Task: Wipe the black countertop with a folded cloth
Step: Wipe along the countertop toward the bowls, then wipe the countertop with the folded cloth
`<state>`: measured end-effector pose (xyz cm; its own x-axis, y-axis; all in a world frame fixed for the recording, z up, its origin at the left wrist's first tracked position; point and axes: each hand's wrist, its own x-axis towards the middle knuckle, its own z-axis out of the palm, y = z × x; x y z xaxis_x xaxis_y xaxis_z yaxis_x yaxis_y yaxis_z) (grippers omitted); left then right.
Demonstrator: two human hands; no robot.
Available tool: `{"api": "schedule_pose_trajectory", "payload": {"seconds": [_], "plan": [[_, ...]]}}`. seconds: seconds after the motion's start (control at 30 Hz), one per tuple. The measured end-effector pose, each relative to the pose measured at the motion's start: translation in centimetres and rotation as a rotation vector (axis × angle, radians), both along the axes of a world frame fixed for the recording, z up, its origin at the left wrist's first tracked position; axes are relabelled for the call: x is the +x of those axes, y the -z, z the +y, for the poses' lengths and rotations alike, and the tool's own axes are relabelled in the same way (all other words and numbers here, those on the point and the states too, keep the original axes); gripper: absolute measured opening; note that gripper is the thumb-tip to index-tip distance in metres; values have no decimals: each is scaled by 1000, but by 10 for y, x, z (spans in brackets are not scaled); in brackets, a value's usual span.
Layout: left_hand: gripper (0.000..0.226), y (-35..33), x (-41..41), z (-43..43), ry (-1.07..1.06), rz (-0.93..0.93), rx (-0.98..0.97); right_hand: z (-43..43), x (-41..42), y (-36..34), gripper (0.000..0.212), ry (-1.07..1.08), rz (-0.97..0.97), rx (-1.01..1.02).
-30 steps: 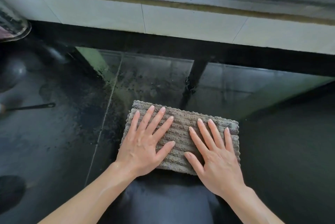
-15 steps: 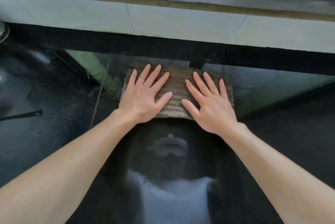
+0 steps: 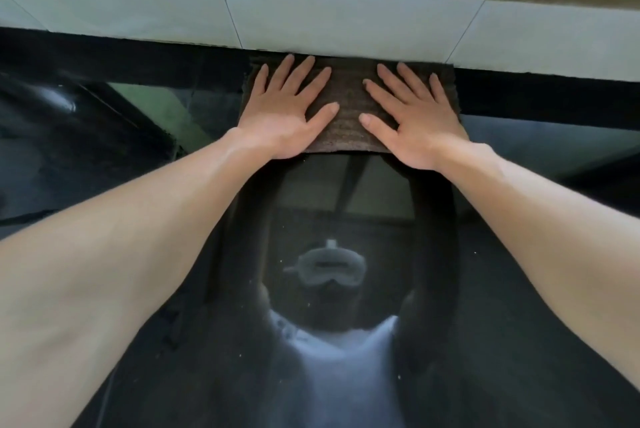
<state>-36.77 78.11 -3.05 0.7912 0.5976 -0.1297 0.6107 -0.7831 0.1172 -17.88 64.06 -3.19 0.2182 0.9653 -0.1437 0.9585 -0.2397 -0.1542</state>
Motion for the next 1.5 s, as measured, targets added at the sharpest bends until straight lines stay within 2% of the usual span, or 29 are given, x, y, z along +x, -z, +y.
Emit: {"api": "schedule_pose_trajectory", "payload": {"seconds": [0.4, 0.9, 1.1, 1.33, 1.5], "plan": [[73, 3, -3, -13, -7, 3, -12, -12, -5, -1, 72, 36, 20, -31], [68, -2, -87, -146, 15, -4, -53, -148, -97, -9, 68, 97, 0, -20], [67, -6, -128, -201, -9, 23, -56, -199, -134, -10, 66, 54, 7, -8], [65, -9, -178, -264, -72, -39, -100, -252, -174, -9, 62, -42, 60, 38], [65, -10, -193, -281, -112, -63, -115, -261, -183, -7, 63, -84, 64, 57]]}}
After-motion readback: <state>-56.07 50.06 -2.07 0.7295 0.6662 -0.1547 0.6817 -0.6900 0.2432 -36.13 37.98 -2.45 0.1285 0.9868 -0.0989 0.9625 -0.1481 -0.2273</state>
